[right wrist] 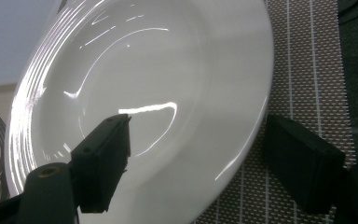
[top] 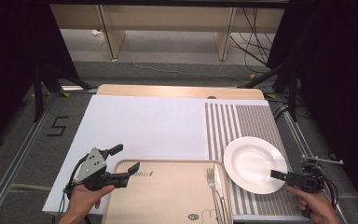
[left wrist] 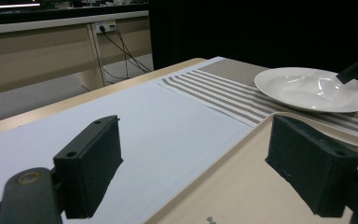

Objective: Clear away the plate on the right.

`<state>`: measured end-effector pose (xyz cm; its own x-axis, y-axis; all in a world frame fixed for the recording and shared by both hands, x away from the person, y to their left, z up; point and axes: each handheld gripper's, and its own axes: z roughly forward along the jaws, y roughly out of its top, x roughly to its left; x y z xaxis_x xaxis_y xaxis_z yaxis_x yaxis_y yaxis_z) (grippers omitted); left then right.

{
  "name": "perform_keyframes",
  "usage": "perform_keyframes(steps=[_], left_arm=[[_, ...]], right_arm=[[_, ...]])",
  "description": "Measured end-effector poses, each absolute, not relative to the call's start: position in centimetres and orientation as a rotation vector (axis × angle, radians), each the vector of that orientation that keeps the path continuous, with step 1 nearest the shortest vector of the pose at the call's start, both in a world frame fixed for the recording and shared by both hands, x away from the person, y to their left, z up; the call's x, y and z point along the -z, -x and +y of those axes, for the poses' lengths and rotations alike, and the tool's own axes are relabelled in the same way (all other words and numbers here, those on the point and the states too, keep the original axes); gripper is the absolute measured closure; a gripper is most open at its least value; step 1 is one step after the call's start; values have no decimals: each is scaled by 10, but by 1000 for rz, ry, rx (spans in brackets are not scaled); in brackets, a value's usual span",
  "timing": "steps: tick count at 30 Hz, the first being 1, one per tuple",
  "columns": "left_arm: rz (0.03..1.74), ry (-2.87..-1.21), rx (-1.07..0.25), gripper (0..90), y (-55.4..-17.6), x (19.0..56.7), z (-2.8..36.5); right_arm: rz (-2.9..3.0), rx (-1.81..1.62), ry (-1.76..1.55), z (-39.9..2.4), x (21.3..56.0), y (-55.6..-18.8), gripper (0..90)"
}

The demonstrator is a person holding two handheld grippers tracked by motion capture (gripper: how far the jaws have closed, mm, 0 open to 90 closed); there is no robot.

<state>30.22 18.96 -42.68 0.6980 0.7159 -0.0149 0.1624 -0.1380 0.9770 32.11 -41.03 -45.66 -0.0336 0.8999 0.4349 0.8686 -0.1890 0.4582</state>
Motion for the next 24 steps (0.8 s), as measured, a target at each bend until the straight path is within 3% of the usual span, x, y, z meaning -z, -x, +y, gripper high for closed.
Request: perform_keyframes(steps=[24], left_arm=[[718, -1675, -557, 169, -302, 427, 190]], right_arm=[[1992, -1109, -2144, -415, 467, -328, 341]])
